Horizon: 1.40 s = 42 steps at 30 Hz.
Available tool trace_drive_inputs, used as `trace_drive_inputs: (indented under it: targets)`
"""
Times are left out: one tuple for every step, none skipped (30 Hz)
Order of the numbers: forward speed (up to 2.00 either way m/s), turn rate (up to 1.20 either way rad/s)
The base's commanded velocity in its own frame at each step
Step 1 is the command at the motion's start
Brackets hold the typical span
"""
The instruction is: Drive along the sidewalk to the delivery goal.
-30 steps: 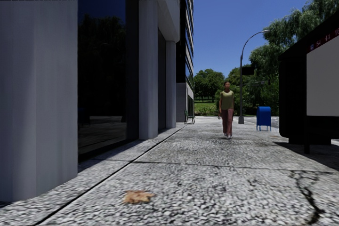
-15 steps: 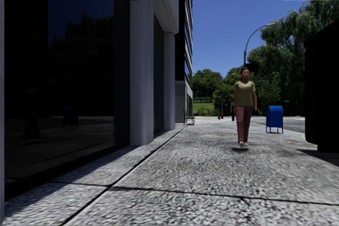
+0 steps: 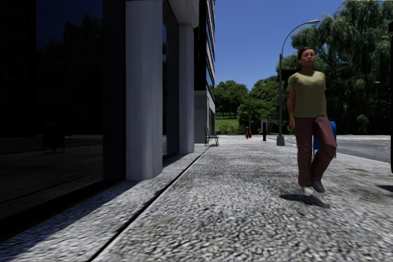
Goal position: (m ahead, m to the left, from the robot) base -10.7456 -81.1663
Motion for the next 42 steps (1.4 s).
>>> trace_drive_inputs:
  targets:
    - [2.0, -0.23]
    - [2.0, -0.22]
    - [2.0, -0.22]
    - [2.0, -0.22]
    - [2.0, -0.22]
    - [2.0, -0.22]
    - [2.0, -0.22]
    - [2.0, -0.22]
    - [2.0, -0.22]
    - [2.0, -0.22]
    - [2.0, -0.22]
    - [2.0, -0.22]
    - [2.0, -0.22]
    - [2.0, -0.22]
    - [2.0, -0.22]
    - [2.0, -0.22]
    - [2.0, -0.22]
    - [2.0, -0.22]
    - [2.0, -0.22]
    - [2.0, -0.22]
    - [2.0, -0.22]
    - [2.0, -0.22]
    - [2.0, -0.22]
    - [2.0, -0.22]
    - [2.0, -0.22]
    - [2.0, -0.22]
    - [2.0, -0.22]
    - [2.0, -0.22]
    - [2.0, -0.22]
    - [2.0, -0.22]
    - [2.0, -0.22]
    - [2.0, -0.22]
    - [2.0, -0.22]
    - [2.0, -0.22]
    - [2.0, -0.22]
    - [2.0, -0.22]
    - [2.0, -0.22]
    - [2.0, -0.22]
    - [2.0, -0.22]
    - [2.0, -0.22]
    - [2.0, -0.22]
    - [2.0, -0.22]
